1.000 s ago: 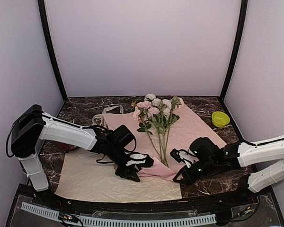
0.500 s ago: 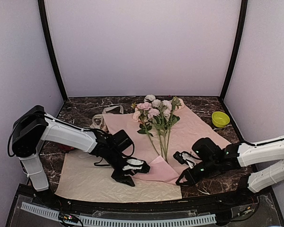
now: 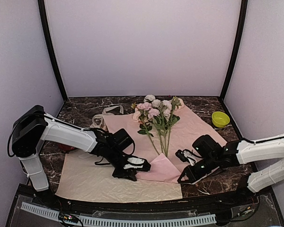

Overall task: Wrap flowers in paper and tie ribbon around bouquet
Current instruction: Fold the bottom corner of the flattened wrapping paper at the center of the board.

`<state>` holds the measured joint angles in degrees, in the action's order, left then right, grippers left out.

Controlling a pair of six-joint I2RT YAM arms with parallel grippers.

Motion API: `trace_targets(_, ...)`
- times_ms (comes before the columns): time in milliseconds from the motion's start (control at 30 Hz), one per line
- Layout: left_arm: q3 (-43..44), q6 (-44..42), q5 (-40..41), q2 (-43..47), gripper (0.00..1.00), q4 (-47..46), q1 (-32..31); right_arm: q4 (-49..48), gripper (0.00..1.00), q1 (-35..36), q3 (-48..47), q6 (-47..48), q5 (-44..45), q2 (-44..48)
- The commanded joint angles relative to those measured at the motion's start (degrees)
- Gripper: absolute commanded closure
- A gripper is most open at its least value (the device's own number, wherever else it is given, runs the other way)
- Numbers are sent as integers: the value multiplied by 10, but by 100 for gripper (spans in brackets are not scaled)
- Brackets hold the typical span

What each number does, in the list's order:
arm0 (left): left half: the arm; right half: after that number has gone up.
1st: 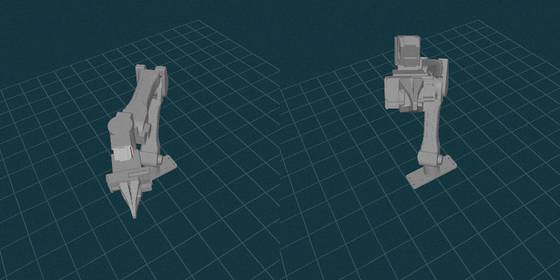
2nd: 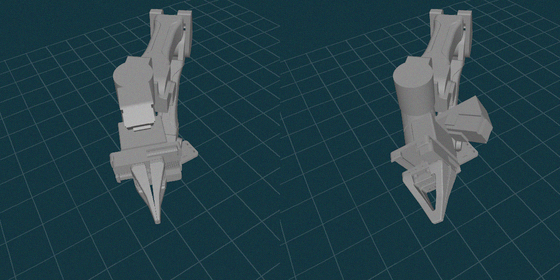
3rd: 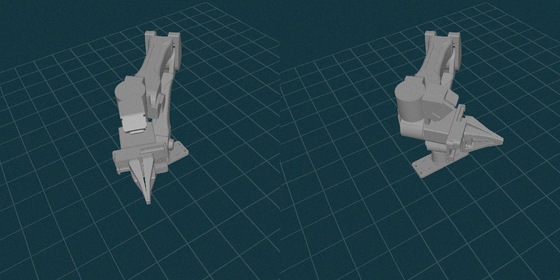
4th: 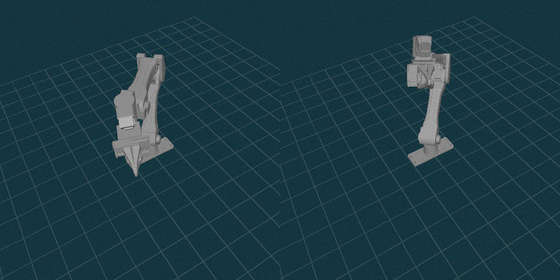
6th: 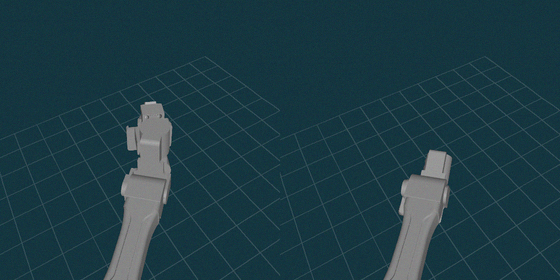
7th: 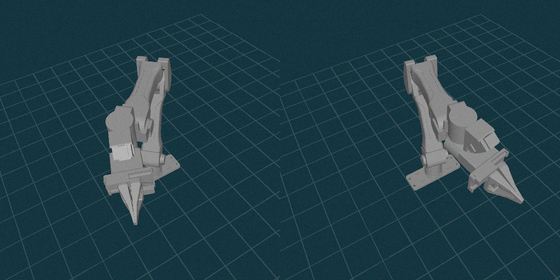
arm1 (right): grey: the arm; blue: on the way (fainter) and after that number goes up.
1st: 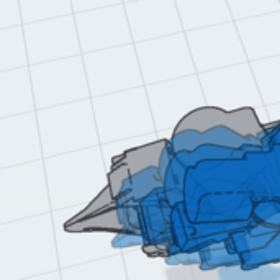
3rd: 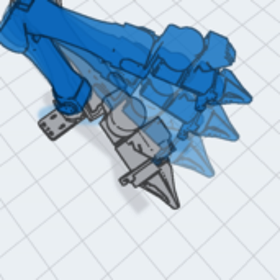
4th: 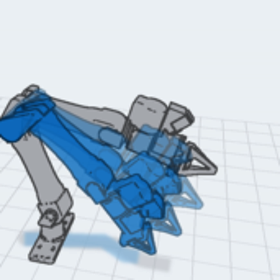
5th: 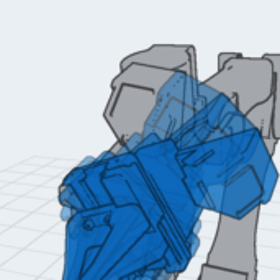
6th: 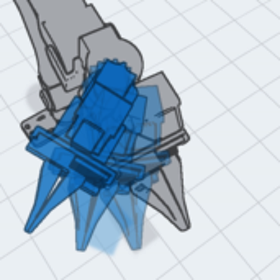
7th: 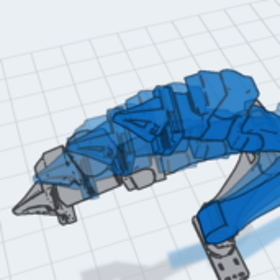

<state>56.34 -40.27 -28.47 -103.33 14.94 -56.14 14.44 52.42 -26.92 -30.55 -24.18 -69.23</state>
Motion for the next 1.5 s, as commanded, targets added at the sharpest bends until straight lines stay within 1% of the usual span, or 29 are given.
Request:
trace_targets(0, 25, -6, -2, -4, 92, 41, -1, 36, 100, -7, -41, -5, -20, -7)
trace_targets(67, 36, -11, -16, -2, 100, 64, -1, 41, 100, -7, -53, -9, -40, -12)
trace_targets(100, 39, -12, -19, 1, 100, 70, -1, 47, 100, -7, -58, -9, -40, -16)
trace_targets(267, 45, -5, -16, 5, 100, 79, 8, 84, 100, -25, -71, -3, -10, -40)
trace_targets(433, 72, 8, -3, -8, 100, 91, 24, 85, 100, -74, -76, 3, 0, -60)
trace_targets(600, 84, 17, 12, -17, 100, 99, 31, 76, 100, -91, -88, 18, 8, -58)
trace_targets(633, 84, 16, 12, -18, 96, 101, 32, 73, 100, -95, -90, 23, 8, -61)
trace_targets(667, 85, 17, 11, -20, 85, 102, 32, 73, 100, -99, -93, 29, 5, -65)
trace_targets(700, 87, 20, 9, -19, 78, 105, 32, 74, 100, -99, -99, 37, 1, -72)
trace_targets(800, 86, 17, -27, -8, 57, 118, 32, 78, 100, -99, -109, 50, -12, -85)
trace_targets(833, 79, 18, -39, -2, 52, 104, 32, 78, 100, -99, -110, 53, -14, -86)
trace_targets(867, 66, 23, -40, 5, 48, 84, 32, 78, 100, -100, -110, 56, -18, -88)
trace_targets(933, 42, 27, -33, 8, 46, 47, 31, 82, 100, -100, -113, 60, -29, -92)
trace_targets(967, 40, 27, -28, 4, 47, 39, 31, 85, 100, -100, -114, 62, -30, -94)
trace_targets(1000, 41, 30, -18, -5, 50, 33, 31, 88, 100, -100, -115, 63, -30, -96)
trace_targets(1033, 48, 30, -9, -14, 56, 35, 31, 91, 100, -101, -117, 65, -29, -98)
trace_targets(1067, 55, 31, -1, -26, 65, 41, 31, 94, 100, -101, -119, 67, -29, -101)
trace_targets(1100, 63, 29, 4, -37, 70, 50, 31, 97, 100, -102, -120, 69, -29, -102)
trace_targets(1167, 70, 27, 8, -50, 80, 65, 31, 103, 100, -103, -121, 72, -28, -103)
trace_targets(1267, 60, 16, 1, -41, 97, 76, 31, 118, 100, -106, -119, 77, -21, -99)
trace_targets(1300, 56, 10, -3, -38, 100, 83, 31, 129, 100, -107, -121, 80, -15, -97)
trace_targets(1467, 66, -9, -11, -32, 100, 136, 31, 173, 100, -110, -129, 100, -2, -92)
